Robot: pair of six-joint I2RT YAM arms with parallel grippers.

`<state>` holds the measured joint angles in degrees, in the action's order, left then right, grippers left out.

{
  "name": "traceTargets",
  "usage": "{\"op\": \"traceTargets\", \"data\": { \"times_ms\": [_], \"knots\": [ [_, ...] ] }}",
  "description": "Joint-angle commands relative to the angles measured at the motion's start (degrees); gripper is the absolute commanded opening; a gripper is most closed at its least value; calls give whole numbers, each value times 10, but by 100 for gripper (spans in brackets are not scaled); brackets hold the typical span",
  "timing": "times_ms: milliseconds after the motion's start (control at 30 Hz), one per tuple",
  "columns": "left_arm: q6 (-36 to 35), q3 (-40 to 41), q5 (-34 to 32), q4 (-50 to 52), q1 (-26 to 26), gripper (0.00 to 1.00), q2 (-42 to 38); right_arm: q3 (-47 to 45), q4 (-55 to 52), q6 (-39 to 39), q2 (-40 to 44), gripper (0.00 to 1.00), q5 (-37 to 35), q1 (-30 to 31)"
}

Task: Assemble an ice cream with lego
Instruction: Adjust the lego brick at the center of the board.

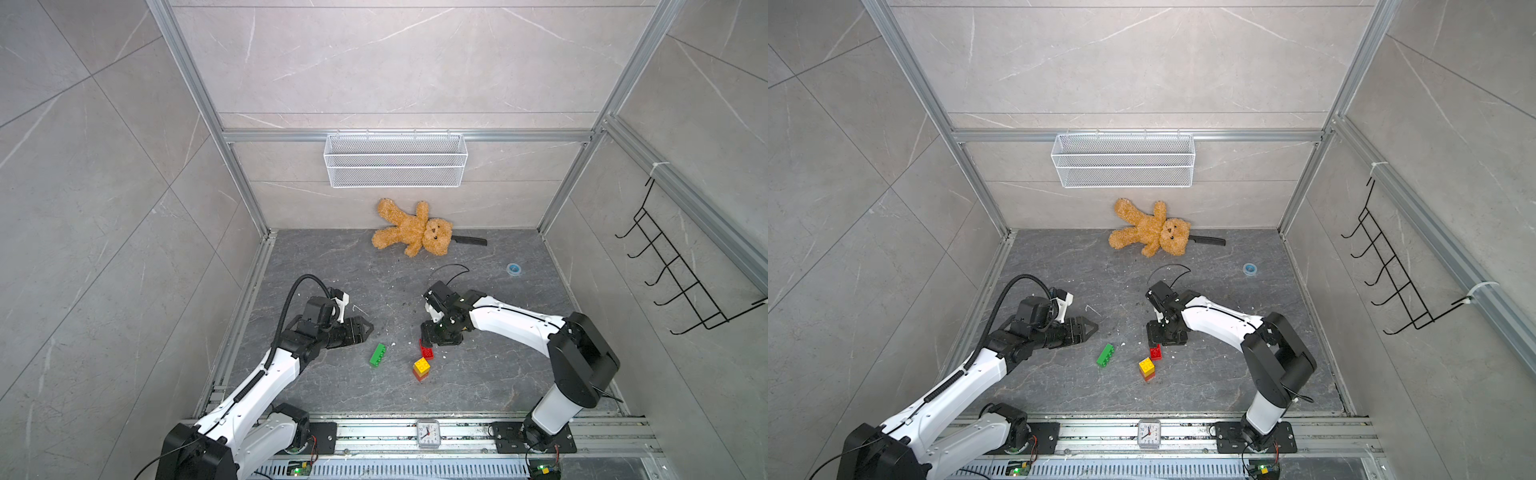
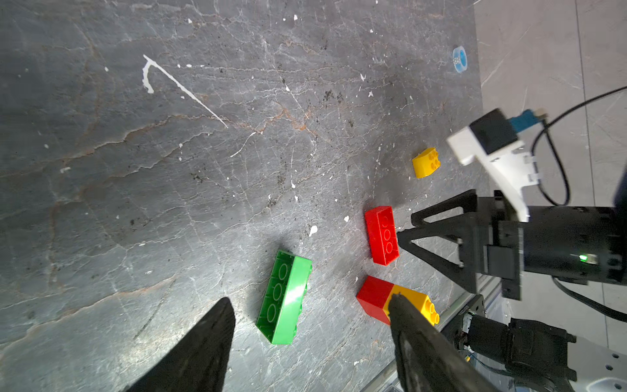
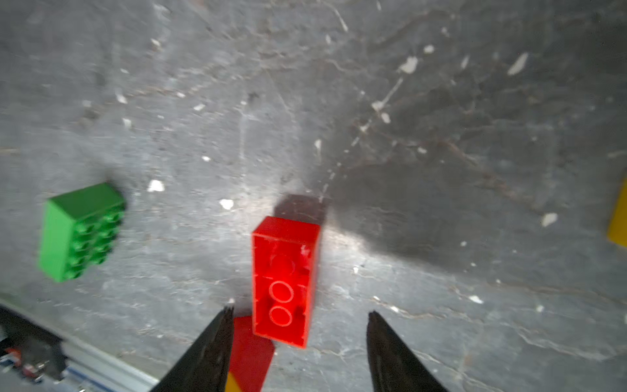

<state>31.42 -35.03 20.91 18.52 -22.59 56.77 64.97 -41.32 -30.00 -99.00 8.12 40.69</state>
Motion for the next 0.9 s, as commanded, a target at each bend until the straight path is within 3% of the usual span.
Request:
{"op": "traceTargets", "data": {
  "times_ms": [0, 333, 867],
  "knots": [
    [-12, -10, -12, 10, -3, 76, -21, 35, -57, 9, -33, 64, -46, 11],
    [-21, 0, -28, 19, -3, 77, -33, 82, -88, 7, -28, 64, -85, 26],
    [-25, 3, -31, 22, -2, 77, -34, 117, -79, 32, -116, 62, -48, 41]
  ]
}}
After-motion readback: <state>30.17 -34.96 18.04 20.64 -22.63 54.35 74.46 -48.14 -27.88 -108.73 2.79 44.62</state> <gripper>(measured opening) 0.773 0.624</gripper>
